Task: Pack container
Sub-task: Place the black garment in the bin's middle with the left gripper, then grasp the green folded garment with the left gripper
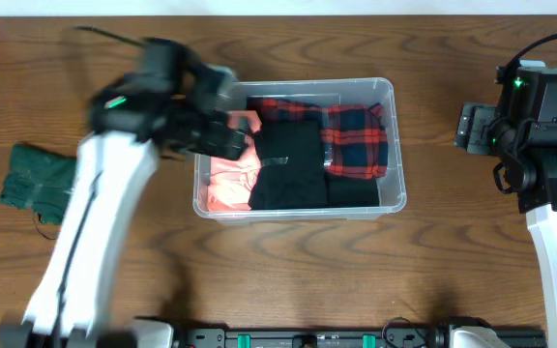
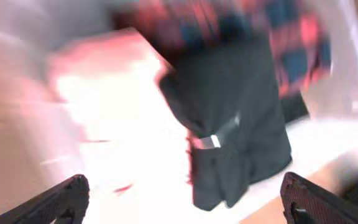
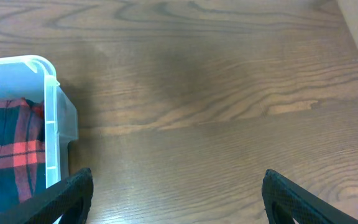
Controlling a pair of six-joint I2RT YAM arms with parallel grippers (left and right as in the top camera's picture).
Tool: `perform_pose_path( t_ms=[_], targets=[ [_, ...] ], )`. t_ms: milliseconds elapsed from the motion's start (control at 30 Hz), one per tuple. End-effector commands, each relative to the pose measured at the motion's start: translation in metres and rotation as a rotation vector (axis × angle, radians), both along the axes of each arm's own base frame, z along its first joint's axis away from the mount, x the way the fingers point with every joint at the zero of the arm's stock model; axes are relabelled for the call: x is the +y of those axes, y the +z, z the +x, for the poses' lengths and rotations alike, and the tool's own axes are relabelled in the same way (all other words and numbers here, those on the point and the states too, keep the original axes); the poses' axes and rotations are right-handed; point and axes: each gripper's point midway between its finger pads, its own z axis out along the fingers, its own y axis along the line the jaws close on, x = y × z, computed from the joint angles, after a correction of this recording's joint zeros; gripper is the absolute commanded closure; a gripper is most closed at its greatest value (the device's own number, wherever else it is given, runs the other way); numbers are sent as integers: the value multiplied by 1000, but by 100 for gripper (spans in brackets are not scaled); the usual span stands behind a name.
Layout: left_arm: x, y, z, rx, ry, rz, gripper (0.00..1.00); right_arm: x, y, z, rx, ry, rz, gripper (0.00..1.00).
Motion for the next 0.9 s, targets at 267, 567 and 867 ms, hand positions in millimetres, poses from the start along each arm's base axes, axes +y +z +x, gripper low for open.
perform_pose_path(
  t_ms=[267,567,867],
  targets=[
    [223,22,-5,-63,794,83,2,-2,3,-2,-12,-18,10,14],
    [353,-70,-31,204,1214,-28,2,-2,3,-2,-13,-18,10,14],
    [387,-176,-33,426,1265,-144,2,-2,3,-2,-11,-5,-2,13]
  ],
)
